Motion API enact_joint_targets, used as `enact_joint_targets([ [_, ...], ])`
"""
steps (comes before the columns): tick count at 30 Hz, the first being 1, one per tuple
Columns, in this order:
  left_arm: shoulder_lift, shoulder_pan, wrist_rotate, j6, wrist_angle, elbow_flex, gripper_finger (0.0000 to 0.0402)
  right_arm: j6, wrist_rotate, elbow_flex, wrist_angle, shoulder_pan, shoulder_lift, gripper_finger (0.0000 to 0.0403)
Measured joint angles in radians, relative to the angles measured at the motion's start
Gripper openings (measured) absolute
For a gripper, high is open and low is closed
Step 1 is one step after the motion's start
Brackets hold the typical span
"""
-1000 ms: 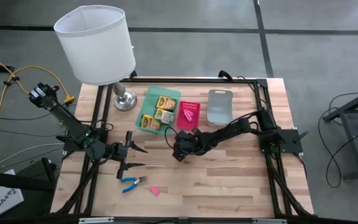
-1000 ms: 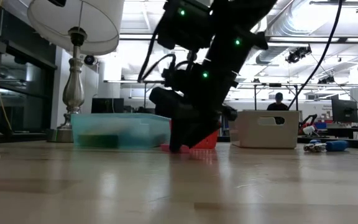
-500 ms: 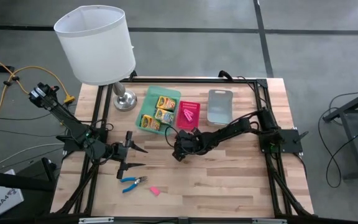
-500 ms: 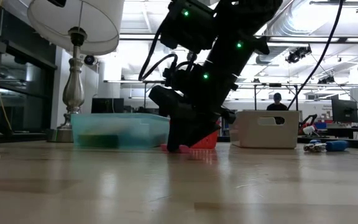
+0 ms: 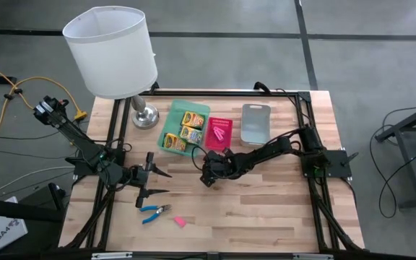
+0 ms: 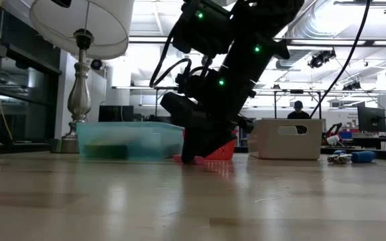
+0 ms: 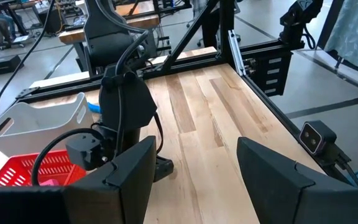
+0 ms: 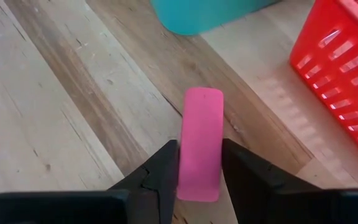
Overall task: Pick & Place School Supplies
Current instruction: Put the pink eraser into the red bin
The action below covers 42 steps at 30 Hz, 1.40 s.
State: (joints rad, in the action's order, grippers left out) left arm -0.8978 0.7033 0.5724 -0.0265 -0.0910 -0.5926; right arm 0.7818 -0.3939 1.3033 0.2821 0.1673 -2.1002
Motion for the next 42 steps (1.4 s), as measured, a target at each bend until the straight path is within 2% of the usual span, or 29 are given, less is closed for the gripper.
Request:
enact_joint_targets([
  [7, 0.0, 0.0, 0.0, 0.0, 0.0, 0.0, 0.0218, 0.0, 0.001, 0.0, 0.0, 0.0, -0.001, 0.0094],
  [21, 0.0, 0.0, 0.0, 0.0, 0.0, 0.0, 0.0218, 0.0, 0.0, -0.001, -0.004, 0.0, -0.001, 0.0097],
  [28, 0.0, 0.0, 0.0, 0.0, 0.001, 0.0, 0.0218, -0.024, 0.013, -0.003, -0.03, 0.0, 0.006, 0.0081],
  [34, 0.0, 0.0, 0.0, 0.002, 0.002, 0.0, 0.0218, -0.028, 0.064, -0.004, -0.055, 0.004, 0.05, 0.0084],
  [42, 0.0, 0.0, 0.0, 0.003, 0.002, 0.0, 0.0218, -0.101, 0.034, -0.001, -0.079, 0.004, 0.129, 0.008],
])
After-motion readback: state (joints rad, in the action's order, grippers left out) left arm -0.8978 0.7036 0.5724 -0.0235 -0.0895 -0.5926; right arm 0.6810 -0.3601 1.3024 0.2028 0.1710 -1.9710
